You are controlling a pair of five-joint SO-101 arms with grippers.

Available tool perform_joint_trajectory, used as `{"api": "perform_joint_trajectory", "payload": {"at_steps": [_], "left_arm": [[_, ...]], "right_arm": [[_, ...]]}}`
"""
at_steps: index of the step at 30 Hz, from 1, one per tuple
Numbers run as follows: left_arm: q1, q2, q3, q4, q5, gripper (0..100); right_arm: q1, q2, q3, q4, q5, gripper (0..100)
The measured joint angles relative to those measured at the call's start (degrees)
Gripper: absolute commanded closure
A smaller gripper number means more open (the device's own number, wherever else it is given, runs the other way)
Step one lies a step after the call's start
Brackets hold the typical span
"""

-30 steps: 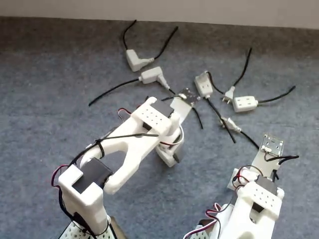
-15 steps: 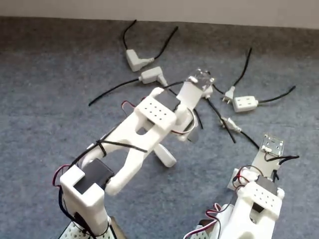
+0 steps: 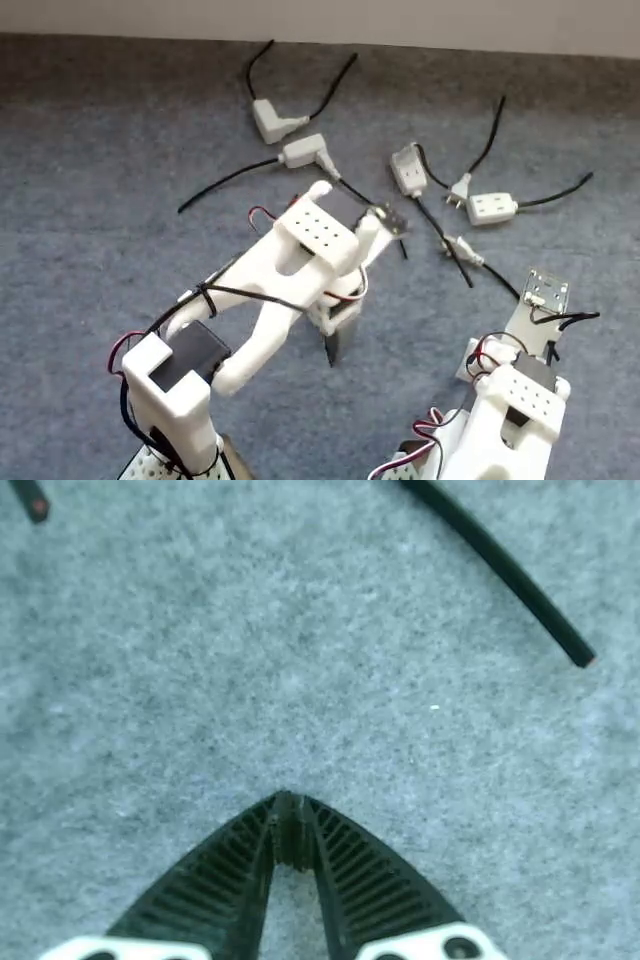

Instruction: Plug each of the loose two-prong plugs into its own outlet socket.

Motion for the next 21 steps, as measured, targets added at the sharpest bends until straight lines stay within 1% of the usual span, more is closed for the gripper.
{"api": "perform_joint_trajectory", "payload": {"at_steps": [4, 10, 15, 21], "left_arm": [[-0.2, 0.0, 3.3, -7.5, -0.3, 69], [0.1, 0.0, 4.0, -17.1, -0.3, 69], [-0.2, 0.0, 4.0, -22.8, -0.3, 69], [-0.1, 0.0, 4.0, -27.2, -0.3, 69]], "right_arm": [[0.0, 0.0, 0.0, 0.0, 0.0, 98.6], [0.0, 0.0, 0.0, 0.0, 0.0, 98.6], [0.0, 0.0, 0.0, 0.0, 0.0, 98.6], [0.0, 0.0, 0.0, 0.0, 0.0, 98.6]]}}
